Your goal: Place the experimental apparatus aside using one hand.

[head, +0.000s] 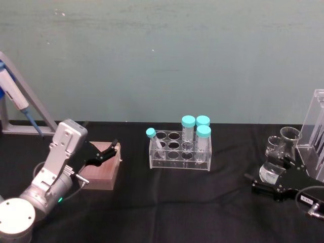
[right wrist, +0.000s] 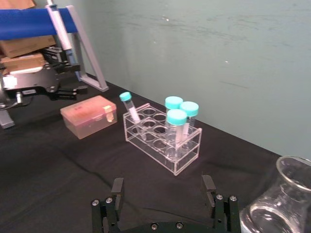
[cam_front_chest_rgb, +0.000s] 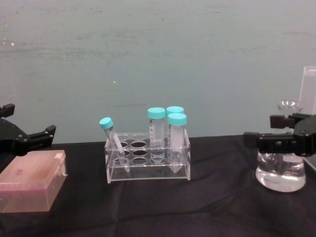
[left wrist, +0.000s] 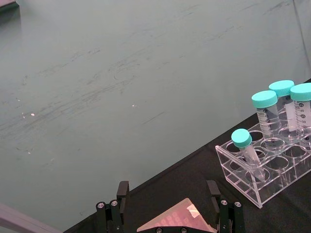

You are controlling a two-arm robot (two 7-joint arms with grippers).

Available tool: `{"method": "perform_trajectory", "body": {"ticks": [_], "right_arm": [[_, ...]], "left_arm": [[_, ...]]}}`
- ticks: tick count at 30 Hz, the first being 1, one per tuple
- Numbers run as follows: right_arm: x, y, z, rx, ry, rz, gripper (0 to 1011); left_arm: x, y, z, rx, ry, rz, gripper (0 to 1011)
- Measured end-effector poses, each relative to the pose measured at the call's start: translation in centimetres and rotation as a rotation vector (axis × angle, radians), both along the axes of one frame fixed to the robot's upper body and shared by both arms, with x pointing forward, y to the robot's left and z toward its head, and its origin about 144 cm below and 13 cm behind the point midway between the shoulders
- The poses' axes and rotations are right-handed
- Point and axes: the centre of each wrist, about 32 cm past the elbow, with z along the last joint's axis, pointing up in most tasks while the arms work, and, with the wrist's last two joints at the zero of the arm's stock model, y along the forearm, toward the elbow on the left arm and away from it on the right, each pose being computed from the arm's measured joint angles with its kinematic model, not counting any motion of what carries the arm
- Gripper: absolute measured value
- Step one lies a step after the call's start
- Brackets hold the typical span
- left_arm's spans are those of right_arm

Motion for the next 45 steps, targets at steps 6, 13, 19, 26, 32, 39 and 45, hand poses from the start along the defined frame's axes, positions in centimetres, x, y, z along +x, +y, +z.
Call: {"method": "perform_trajectory", "body": {"ticks": [6, 13, 19, 26, 32, 39, 45], "right_arm": [[0.06, -0.04, -0.01, 0.002, -0.001, 0.013, 1000], [0.05, -0.02, 0.0, 0.003, -0.001, 0.009, 1002], [0.04, -0.02, 0.01, 0.002, -0.001, 0.006, 1000], [0.03, 0.0, 0.01, 0.001, -0.001, 0.004, 1000], [0.02, 0.0, 0.02, 0.001, -0.001, 0.003, 1000], [0.02, 0.01, 0.01, 0.001, -0.001, 0.002, 1000], [0.02, 0.01, 0.01, 0.0, -0.001, 0.001, 1000]], "left_arm": [[0.0, 0.0, 0.0, 0.0, 0.0, 0.0, 1000], [0.0, 0.0, 0.0, 0.0, 0.0, 0.0, 1000], [0.0, 0.0, 0.0, 0.0, 0.0, 0.0, 1000], [0.0, 0.0, 0.0, 0.0, 0.0, 0.0, 1000], [0.0, 0.0, 0.0, 0.0, 0.0, 0.0, 1000], [0.0, 0.0, 0.0, 0.0, 0.0, 0.0, 1000], [0.0, 0.0, 0.0, 0.0, 0.0, 0.0, 1000]]}}
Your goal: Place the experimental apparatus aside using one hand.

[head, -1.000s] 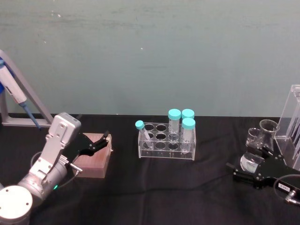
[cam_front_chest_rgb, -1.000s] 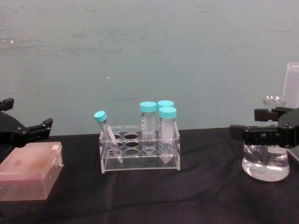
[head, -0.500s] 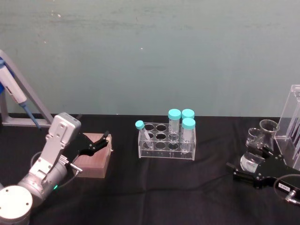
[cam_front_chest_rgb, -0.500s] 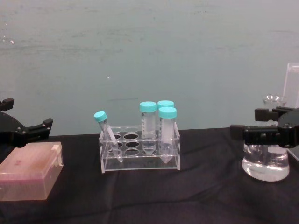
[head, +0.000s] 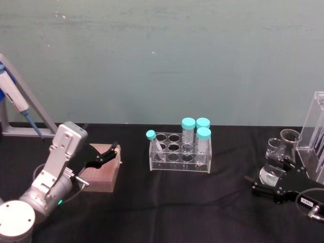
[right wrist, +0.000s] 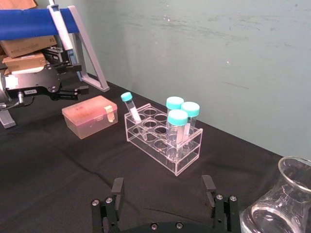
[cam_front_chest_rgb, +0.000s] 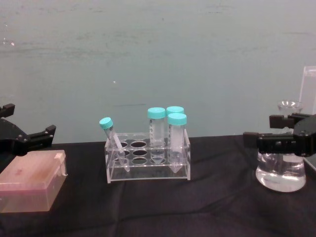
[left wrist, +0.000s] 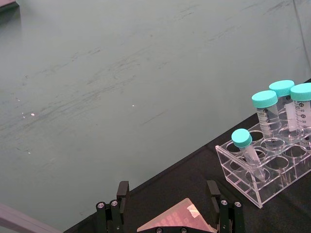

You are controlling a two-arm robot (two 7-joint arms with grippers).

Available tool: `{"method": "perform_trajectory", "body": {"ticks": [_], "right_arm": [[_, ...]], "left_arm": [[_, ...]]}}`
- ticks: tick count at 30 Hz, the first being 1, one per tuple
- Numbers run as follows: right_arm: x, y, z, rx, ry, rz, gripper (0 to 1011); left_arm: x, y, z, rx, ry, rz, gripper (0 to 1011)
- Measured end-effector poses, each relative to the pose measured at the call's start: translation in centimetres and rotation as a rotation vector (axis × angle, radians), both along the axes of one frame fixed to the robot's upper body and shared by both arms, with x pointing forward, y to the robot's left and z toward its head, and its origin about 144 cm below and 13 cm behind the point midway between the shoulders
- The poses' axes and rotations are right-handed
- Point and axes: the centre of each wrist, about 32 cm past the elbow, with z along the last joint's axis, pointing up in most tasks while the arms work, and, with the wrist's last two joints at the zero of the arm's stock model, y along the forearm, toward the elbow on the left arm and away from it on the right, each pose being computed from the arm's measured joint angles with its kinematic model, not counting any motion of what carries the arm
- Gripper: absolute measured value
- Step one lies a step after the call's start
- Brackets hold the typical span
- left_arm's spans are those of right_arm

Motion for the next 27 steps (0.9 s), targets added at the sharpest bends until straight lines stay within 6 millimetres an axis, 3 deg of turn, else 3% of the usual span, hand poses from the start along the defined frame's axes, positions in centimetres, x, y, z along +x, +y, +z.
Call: {"method": "perform_trajectory", "body": {"ticks": [27], "right_arm": [[0.0, 0.0, -0.01, 0.0, 0.0, 0.0, 1002]], "left_arm": [[0.0, 0.0, 0.0, 0.0, 0.0, 0.0, 1000]]}}
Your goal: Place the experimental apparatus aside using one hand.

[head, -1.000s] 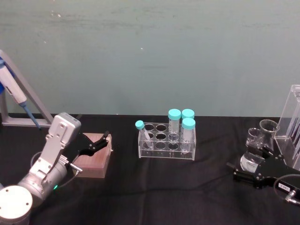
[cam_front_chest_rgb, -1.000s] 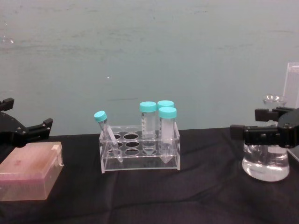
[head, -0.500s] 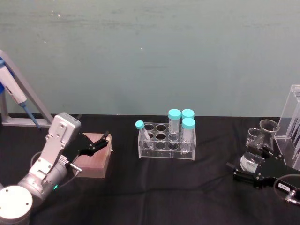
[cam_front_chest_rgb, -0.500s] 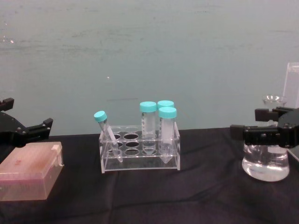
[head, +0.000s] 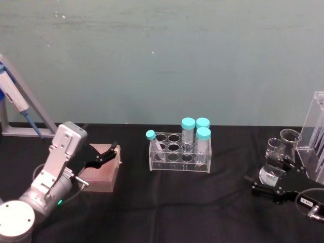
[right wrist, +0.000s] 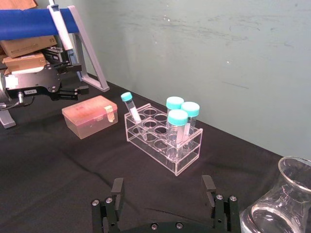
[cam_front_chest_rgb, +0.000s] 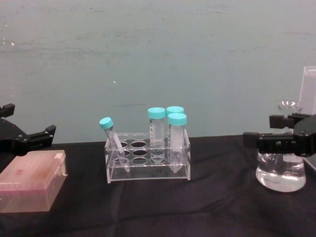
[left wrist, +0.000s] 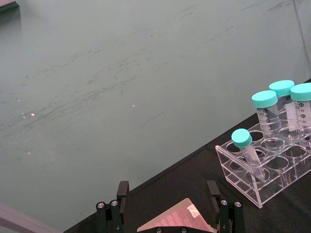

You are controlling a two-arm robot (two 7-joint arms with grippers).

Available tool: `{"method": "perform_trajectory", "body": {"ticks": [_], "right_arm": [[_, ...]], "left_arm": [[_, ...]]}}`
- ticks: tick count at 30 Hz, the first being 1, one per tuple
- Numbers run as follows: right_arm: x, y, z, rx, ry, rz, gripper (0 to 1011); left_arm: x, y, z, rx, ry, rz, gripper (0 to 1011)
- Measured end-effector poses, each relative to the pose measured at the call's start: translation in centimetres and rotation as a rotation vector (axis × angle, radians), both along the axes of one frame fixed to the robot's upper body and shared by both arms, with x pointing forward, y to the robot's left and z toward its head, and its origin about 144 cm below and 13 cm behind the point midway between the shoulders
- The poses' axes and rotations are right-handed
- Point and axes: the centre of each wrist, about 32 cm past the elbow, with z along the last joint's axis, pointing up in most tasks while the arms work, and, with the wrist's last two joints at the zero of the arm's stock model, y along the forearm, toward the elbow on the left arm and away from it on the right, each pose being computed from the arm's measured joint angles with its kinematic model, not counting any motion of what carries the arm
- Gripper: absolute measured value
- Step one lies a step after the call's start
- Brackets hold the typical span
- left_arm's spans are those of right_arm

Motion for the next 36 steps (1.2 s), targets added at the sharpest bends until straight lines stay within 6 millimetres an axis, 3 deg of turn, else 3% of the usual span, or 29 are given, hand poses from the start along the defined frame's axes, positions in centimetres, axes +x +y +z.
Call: {"method": "perform_trajectory", "body": {"ticks": [36], "right_arm": [[0.0, 0.0, 0.0, 0.0, 0.0, 0.0, 1000]], "left_arm": [[0.0, 0.0, 0.0, 0.0, 0.0, 0.0, 1000]]}}
